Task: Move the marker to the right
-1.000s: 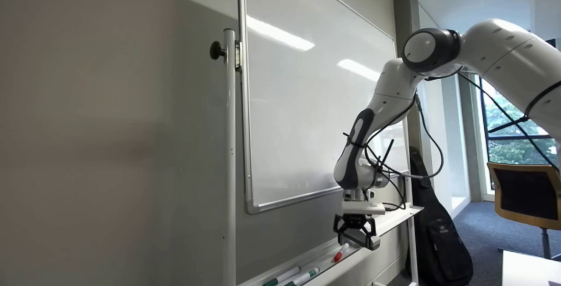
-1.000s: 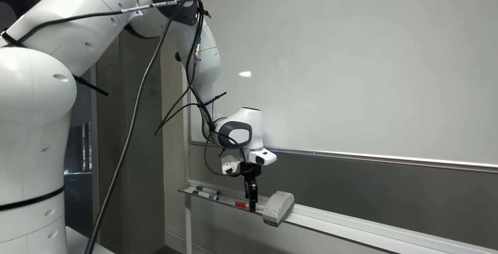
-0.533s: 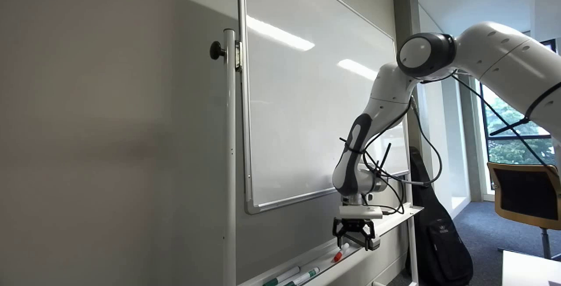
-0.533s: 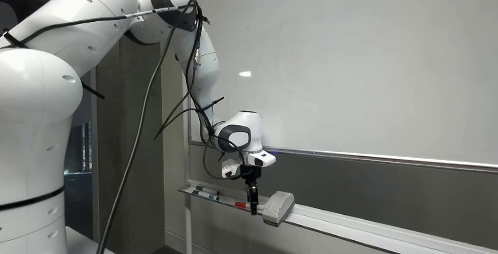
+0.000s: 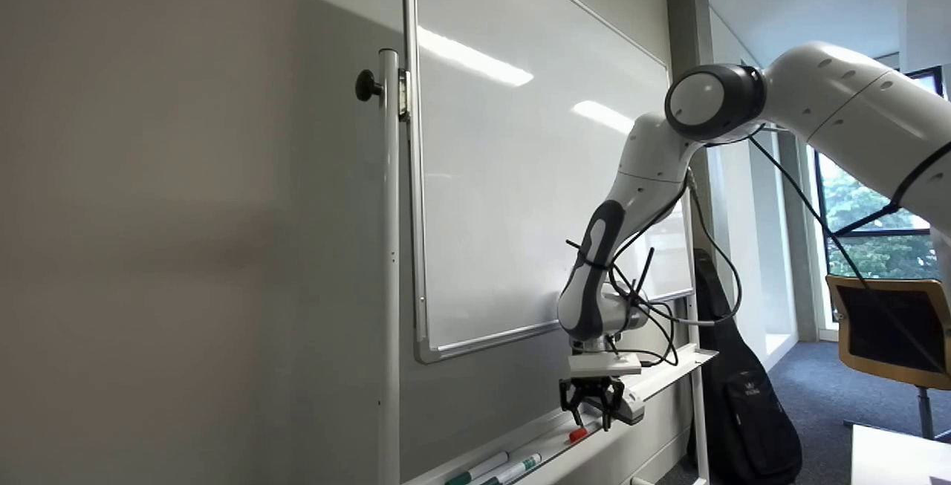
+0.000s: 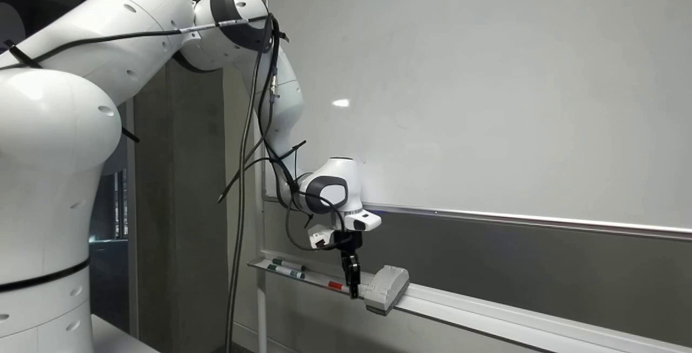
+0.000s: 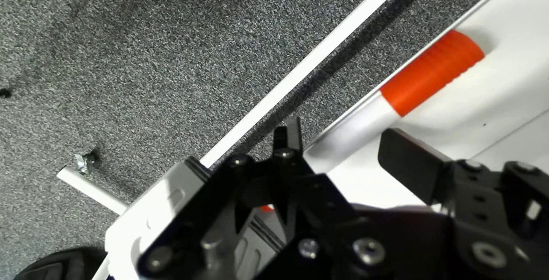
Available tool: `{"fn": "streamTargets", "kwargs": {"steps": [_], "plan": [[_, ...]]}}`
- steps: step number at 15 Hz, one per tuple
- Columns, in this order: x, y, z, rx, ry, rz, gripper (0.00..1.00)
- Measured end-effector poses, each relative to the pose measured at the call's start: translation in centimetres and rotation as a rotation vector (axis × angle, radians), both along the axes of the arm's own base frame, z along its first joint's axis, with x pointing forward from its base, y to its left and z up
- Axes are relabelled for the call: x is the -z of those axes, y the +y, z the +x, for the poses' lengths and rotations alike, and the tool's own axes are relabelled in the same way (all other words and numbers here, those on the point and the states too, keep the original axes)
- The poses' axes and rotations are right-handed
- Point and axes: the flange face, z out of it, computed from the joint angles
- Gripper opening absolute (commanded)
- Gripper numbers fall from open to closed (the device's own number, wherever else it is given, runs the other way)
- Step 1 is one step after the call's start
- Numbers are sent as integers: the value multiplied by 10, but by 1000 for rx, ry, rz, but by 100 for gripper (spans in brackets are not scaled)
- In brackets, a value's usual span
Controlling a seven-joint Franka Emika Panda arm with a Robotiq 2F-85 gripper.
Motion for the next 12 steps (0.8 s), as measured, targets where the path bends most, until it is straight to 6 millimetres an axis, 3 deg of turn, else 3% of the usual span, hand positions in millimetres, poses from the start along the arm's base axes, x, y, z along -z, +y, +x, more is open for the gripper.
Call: {"fn": "streamTargets", "kwargs": {"steps": [1,2,4,9,10,11,12], "plan": [[0,-2,-1,1,8,-5,24],[0,-3,-2,2,17,-8,59],[1,-5,-3,2,32,-13,55],[-1,-1,2,-17,25,-19,92],[-2,0,3,-21,23,-21,89],[-3,0,4,-25,21,-23,100],[-4,1,5,-27,18,-24,100]]}}
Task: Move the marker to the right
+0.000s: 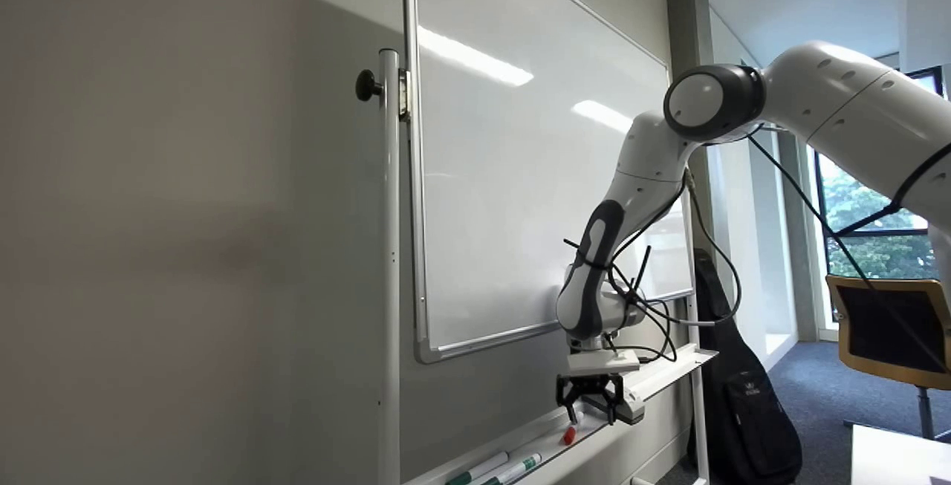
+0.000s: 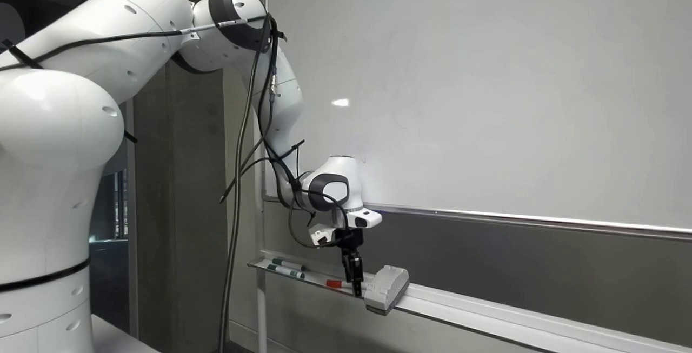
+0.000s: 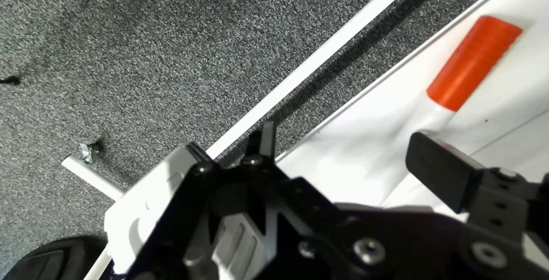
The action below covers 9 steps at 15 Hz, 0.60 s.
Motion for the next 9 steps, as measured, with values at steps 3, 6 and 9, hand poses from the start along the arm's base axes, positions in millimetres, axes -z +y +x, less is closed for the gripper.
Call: {"fn": "streamTargets", "kwargs": {"steps": [3,6,9], "plan": [[-3,0,3,2,-9,2,100],[-3,3,4,38,-29,41,100],[-2,2,4,95,-47,101,100]]}}
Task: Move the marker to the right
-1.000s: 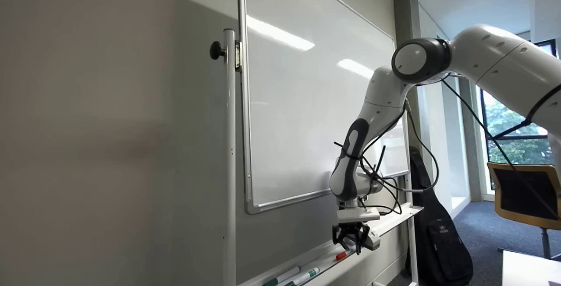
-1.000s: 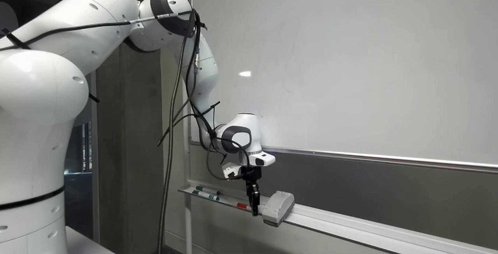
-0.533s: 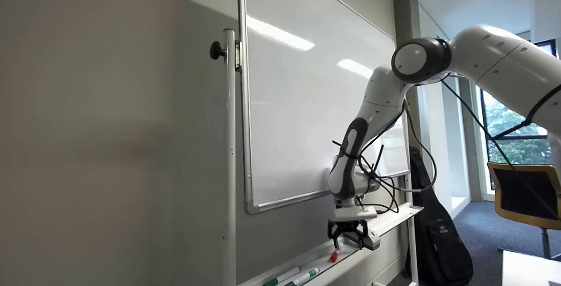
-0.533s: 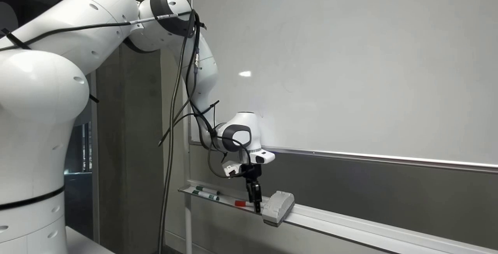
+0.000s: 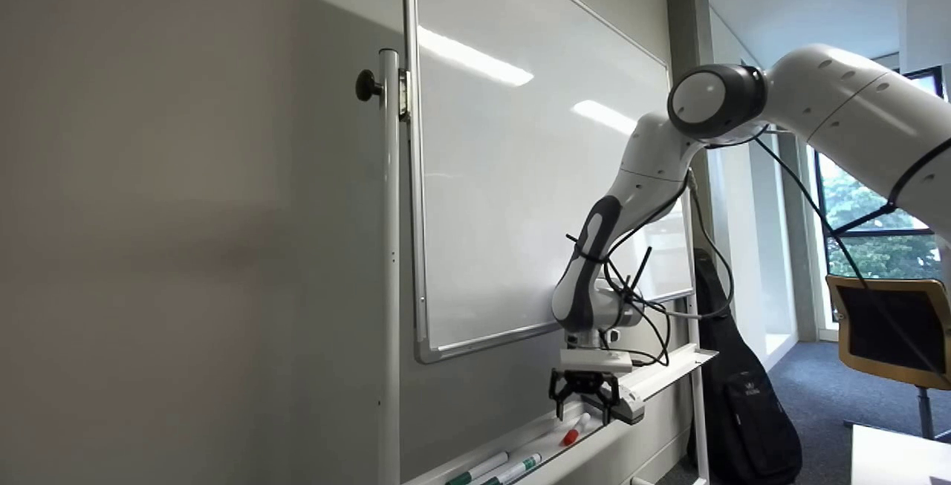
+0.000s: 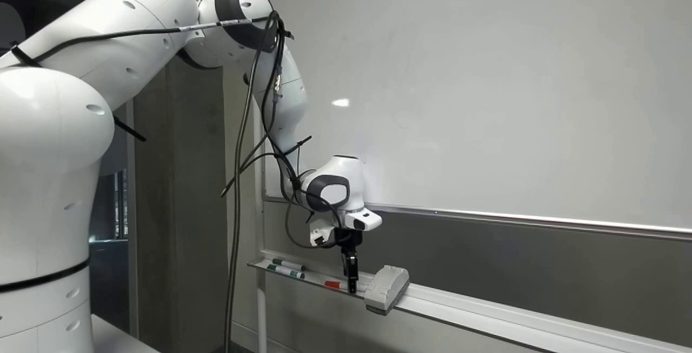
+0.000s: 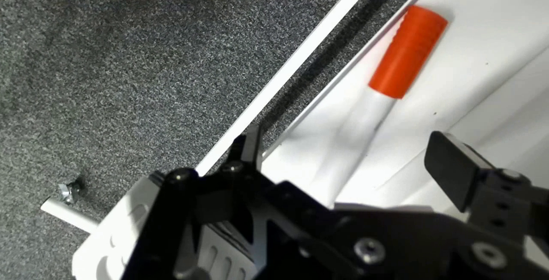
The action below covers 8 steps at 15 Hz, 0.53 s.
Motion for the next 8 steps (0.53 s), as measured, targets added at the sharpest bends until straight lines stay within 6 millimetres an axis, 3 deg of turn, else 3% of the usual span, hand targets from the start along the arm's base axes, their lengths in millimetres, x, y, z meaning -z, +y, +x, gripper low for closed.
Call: {"fn": "streamTargets", "kwargs": {"steps": [5,6,8], "plan": [[1,-4,0,58,-16,57,100],[1,-5,-1,66,-17,62,84],[2,-7,-1,75,-17,67,68]]}}
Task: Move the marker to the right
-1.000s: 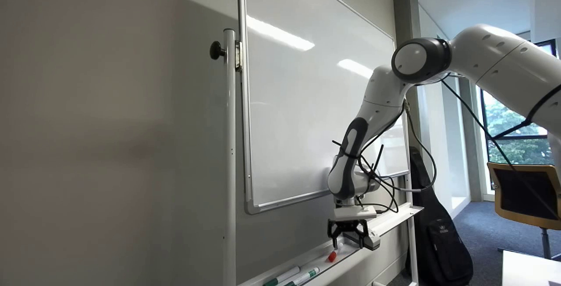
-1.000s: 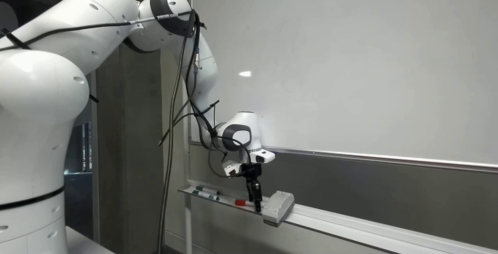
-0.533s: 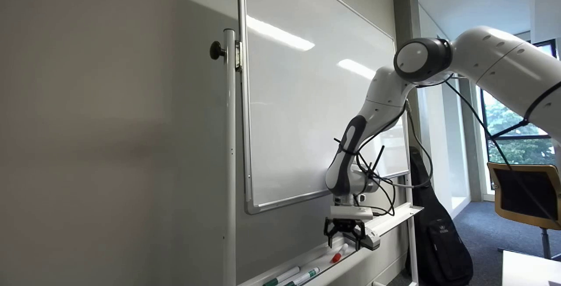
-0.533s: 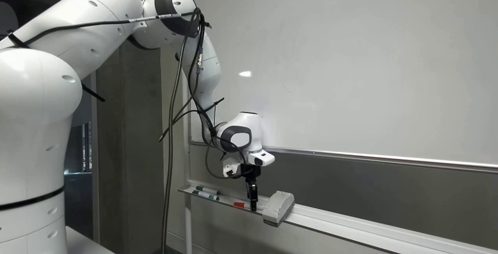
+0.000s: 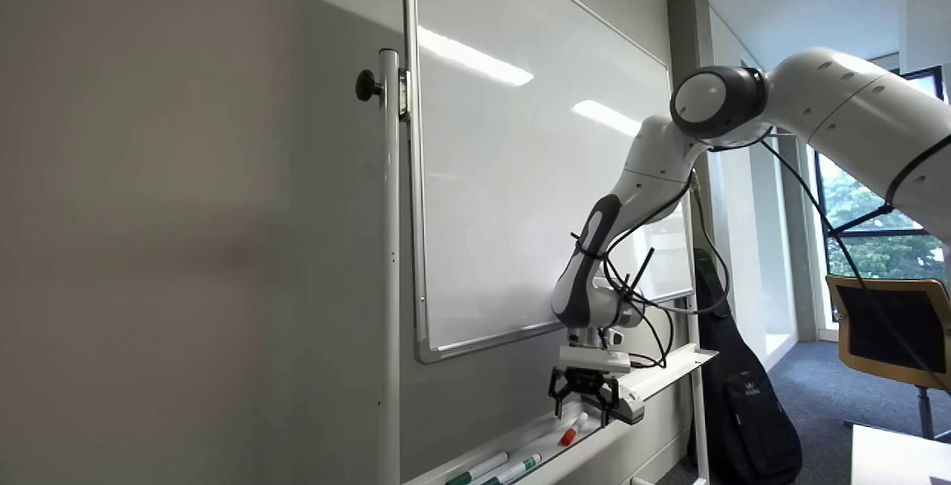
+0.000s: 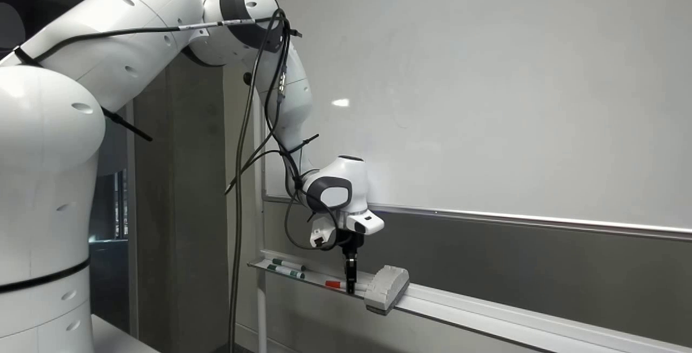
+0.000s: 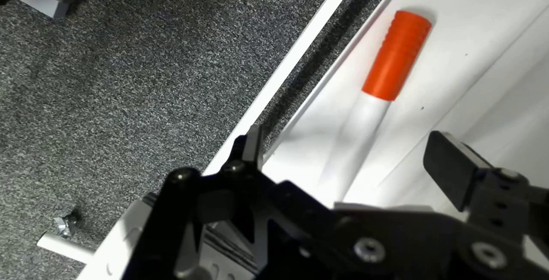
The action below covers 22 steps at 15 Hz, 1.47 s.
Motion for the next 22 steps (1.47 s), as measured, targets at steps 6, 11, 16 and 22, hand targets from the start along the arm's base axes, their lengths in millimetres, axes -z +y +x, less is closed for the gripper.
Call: {"fn": "streamTargets", "kwargs": {"steps": [6,11,16,22], "plan": [[1,-7,-3,14,4,1,21],[-1,-6,0,13,-5,0,41],[-1,-5,0,11,-5,0,7],[-6,-4,6,9,-22,-4,4]]}}
